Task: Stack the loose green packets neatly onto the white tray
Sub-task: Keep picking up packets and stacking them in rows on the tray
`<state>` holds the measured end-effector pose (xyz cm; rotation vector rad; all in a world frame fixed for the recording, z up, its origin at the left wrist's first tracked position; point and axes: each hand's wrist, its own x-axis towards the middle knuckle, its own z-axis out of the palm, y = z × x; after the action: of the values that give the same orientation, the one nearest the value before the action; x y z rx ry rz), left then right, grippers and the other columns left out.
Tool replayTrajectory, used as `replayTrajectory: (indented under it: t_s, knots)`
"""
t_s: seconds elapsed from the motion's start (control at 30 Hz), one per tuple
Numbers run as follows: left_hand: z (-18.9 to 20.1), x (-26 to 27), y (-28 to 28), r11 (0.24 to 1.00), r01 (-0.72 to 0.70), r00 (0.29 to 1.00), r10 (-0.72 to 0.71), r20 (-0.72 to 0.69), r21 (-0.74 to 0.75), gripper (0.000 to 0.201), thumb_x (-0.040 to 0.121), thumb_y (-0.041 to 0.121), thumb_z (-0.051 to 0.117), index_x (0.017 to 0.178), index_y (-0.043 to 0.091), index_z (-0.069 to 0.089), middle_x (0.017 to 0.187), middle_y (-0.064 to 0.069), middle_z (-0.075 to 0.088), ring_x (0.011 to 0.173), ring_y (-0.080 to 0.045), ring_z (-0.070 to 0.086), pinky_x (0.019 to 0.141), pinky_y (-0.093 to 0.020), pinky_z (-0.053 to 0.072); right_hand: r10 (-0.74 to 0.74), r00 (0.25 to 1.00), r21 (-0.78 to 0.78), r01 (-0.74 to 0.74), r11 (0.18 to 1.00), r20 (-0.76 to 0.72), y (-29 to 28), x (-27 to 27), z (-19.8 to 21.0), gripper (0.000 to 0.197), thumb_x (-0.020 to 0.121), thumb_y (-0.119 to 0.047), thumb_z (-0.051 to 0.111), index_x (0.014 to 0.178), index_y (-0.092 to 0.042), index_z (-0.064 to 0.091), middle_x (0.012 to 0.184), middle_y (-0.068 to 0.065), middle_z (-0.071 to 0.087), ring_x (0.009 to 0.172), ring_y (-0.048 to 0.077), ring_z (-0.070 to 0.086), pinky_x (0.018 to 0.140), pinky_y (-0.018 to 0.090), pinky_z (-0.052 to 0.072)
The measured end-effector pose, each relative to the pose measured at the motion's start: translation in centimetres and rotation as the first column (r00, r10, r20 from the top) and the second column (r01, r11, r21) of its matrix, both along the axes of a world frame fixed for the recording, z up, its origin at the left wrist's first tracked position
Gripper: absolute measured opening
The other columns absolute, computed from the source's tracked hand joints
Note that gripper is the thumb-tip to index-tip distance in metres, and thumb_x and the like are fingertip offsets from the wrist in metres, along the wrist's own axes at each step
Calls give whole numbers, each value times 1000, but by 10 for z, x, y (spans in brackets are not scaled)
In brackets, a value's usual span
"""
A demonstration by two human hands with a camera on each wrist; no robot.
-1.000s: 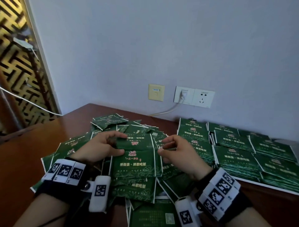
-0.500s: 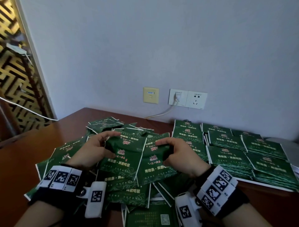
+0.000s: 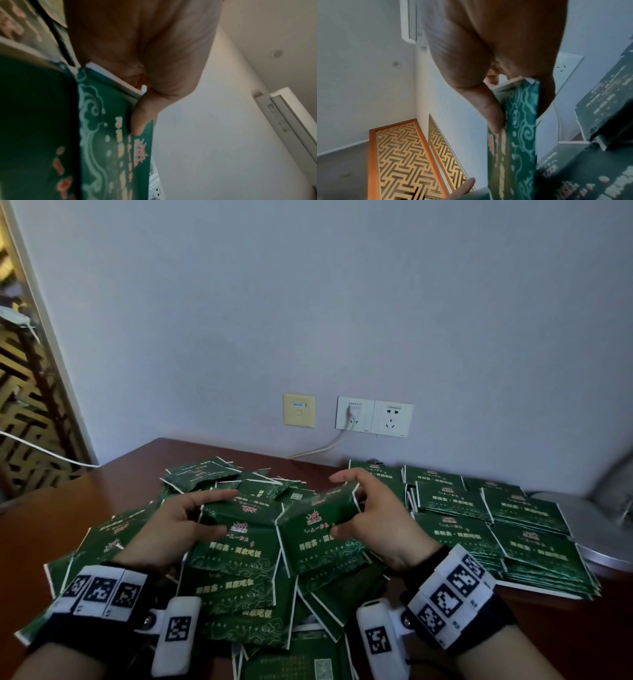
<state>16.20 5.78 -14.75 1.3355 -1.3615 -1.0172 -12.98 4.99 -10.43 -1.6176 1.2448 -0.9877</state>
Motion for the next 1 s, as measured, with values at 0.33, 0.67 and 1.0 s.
replayTrajectory:
  t_s: [0.33, 0.67, 1.0]
  knots:
    - [-8, 2, -5, 995, -26, 960, 53, 276, -99, 50, 76, -8, 78, 107, 31, 74, 94, 6, 76, 80, -6, 71, 65, -13, 53, -68, 830, -270, -101, 958, -554, -2, 4, -10, 18, 72, -13, 85, 86, -24, 80, 82, -12, 56, 74, -1, 50, 59, 8, 39]
    - [2, -4, -2, 899, -249, 893, 356, 274, -359, 35, 81, 9, 78, 78, 43, 78, 114, -7, 48, 99, -15, 52, 78, -5, 41, -21, 999, -299, 6, 954, -46, -7, -33, 18, 14, 76, -19, 84, 74, -16, 70, 77, -5, 65, 73, 8, 57, 69, 26, 42]
    - [83, -122, -26, 887, -123, 987, 154, 34, -446, 10, 94, 9, 63, 89, 15, 69, 80, -7, 70, 57, -4, 62, 47, -19, 50, -433, 804, -45, 491, 870, 407, -6, -138, 36, 23, 96, -30, 61, 112, -24, 45, 99, 2, 62, 48, 14, 60, 38, 23, 45]
